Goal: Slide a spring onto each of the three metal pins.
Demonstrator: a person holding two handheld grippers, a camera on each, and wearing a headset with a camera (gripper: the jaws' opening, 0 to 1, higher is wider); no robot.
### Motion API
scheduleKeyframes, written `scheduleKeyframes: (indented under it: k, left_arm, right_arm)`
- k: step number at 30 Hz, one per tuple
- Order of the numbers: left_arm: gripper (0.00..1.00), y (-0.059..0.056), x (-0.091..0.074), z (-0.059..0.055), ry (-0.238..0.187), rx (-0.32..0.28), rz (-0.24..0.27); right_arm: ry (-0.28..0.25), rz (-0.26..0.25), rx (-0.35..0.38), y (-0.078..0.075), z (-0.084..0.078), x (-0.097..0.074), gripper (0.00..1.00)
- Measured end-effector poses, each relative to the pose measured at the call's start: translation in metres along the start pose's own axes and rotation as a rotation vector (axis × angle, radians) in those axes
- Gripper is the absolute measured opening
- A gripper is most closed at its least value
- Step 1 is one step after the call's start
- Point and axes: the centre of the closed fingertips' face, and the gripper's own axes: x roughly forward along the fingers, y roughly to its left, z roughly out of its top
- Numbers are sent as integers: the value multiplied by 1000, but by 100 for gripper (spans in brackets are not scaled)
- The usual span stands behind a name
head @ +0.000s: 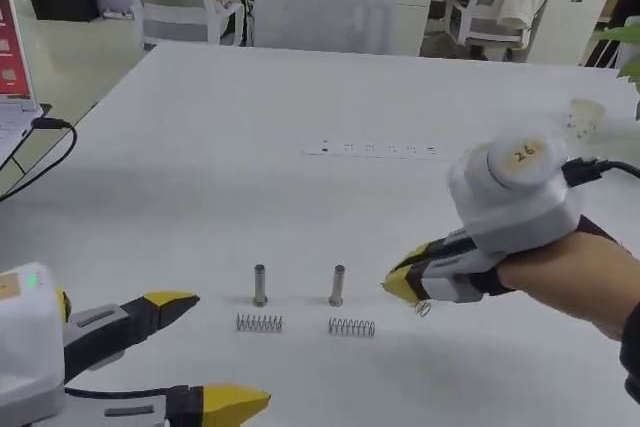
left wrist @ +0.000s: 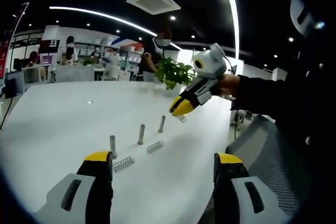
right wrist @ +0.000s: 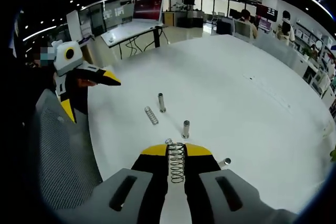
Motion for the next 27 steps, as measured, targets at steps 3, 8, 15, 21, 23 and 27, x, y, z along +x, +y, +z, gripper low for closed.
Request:
scheduleKeyframes:
  k: [3,8,15,21,23,27]
  left_arm:
    - [74,-2,4,5,-7,-4,-21]
    - [71,-6,13,9,-3,4,-54]
    - [68,-9,25,17,-29,-30,-96]
    - [62,-14,32,19,-43,-70,-138]
    - [60,-16,34,19,-45,-78,-149]
    - [54,-20,36,22,-56,-94,-179]
  right_arm:
    - [-52,17,34,3,8,-1,8]
    - [-112,51,85,7,16,-2,8]
    - [-187,99,126,18,31,-3,8]
    - [-217,134,130,29,40,-2,8]
    - [-227,142,123,33,43,-2,8]
    - [-250,172,126,43,49,-2,8]
